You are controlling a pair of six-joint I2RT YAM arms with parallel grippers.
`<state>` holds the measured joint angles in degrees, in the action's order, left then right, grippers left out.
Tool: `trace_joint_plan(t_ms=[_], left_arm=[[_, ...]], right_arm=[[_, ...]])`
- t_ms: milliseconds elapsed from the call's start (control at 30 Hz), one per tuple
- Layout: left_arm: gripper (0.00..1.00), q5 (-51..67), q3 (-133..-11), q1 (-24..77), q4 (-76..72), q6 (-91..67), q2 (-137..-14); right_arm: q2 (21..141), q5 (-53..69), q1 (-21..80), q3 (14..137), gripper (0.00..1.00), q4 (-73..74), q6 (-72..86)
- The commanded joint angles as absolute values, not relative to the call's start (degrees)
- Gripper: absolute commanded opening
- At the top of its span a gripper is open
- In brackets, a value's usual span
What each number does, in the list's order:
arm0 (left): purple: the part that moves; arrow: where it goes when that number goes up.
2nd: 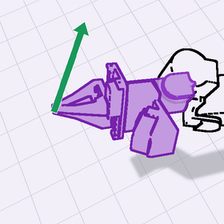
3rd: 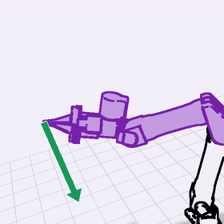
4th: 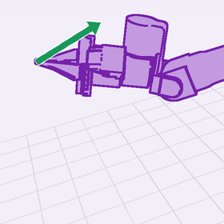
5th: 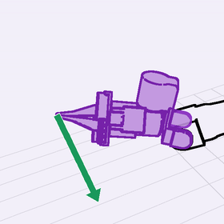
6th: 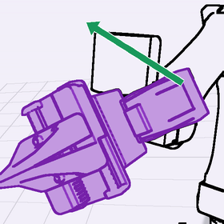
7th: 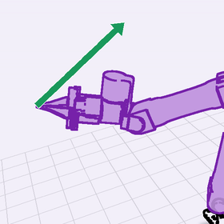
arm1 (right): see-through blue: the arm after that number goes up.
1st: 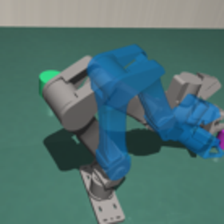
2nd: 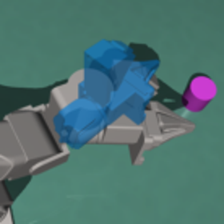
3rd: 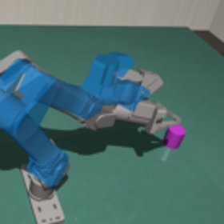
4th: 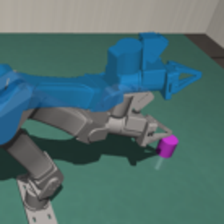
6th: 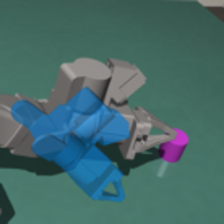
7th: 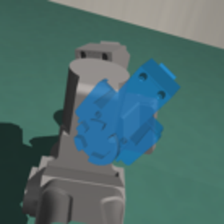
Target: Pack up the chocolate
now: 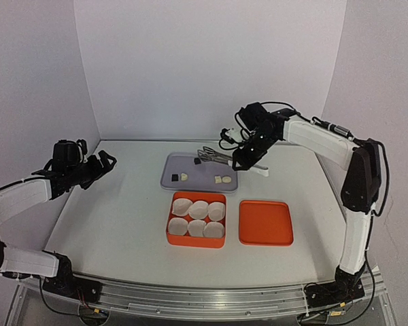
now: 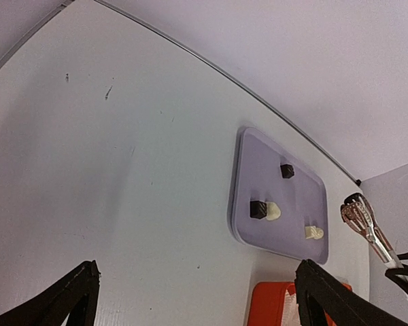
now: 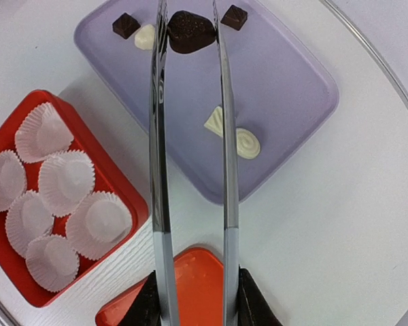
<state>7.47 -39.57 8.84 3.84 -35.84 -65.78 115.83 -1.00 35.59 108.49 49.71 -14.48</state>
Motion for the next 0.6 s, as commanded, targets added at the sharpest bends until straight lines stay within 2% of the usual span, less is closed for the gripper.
trace_joint_plan(t_ms=[0,267,567], left_arm=[[1.0,14.37,-39.1,8.89,-3.04,-35.15,-68.55],[1.0,18.19,-38.9,11.48,-7.83,-35.13,-74.14],[1.0,17.85,-41.86,14.4,-8.93,-34.29,-79.77]], right_arm=[[104.6,2.88,38.75,99.45,0.06,48.69,-14.26],[91.64,8.78,44.37,84.24,0.07,53.78,-10.09],[92.94,3.68,48.47,84.81,0.07,66.09,-11.53]])
